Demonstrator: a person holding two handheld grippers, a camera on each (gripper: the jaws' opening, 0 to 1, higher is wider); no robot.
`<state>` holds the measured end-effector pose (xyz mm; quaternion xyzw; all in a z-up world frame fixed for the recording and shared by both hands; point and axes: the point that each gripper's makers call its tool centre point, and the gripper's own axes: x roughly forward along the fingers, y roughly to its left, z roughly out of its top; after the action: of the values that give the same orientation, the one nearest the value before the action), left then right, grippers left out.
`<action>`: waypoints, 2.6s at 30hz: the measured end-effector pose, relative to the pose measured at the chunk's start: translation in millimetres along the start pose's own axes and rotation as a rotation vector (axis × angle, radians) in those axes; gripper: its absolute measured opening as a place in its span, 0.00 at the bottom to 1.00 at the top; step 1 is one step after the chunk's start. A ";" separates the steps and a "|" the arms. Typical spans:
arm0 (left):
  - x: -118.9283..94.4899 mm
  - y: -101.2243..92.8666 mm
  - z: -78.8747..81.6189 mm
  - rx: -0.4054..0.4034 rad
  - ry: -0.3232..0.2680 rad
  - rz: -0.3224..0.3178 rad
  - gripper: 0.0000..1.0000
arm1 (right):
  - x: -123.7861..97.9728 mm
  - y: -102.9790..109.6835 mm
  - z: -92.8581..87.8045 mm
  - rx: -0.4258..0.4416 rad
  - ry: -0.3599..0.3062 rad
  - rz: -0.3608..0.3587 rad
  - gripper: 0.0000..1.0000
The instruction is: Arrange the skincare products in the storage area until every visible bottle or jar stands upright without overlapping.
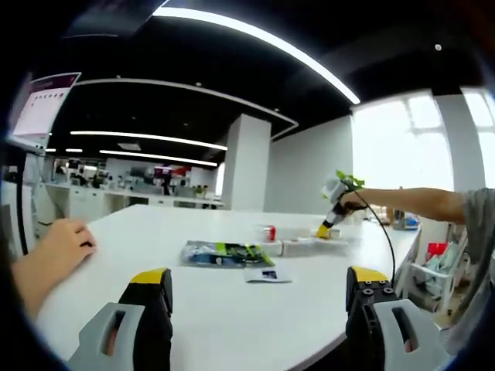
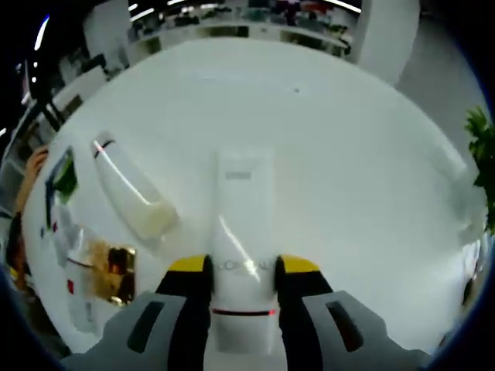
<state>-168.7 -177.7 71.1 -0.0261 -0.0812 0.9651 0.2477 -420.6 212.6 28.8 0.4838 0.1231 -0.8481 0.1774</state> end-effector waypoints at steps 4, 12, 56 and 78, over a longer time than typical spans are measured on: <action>0.1 0.7 -0.9 -0.001 0.003 0.000 0.96 | 2.4 -3.7 1.4 0.020 0.026 -0.007 0.30; -0.7 0.2 -0.2 -0.002 0.000 -0.001 0.96 | 2.7 -5.1 1.4 0.055 0.041 -0.016 0.25; -1.3 -5.0 9.3 -0.004 -0.030 -0.009 0.96 | -74.0 48.1 31.4 0.450 -0.773 0.496 0.25; 7.5 -16.2 4.1 -0.004 -0.013 -0.034 0.96 | -79.8 17.2 55.8 0.147 -1.142 0.207 0.26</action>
<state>-167.9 -160.6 77.8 -0.0190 -0.0853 0.9607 0.2636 -419.3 190.3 125.1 -0.0292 -0.0993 -0.9590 0.2637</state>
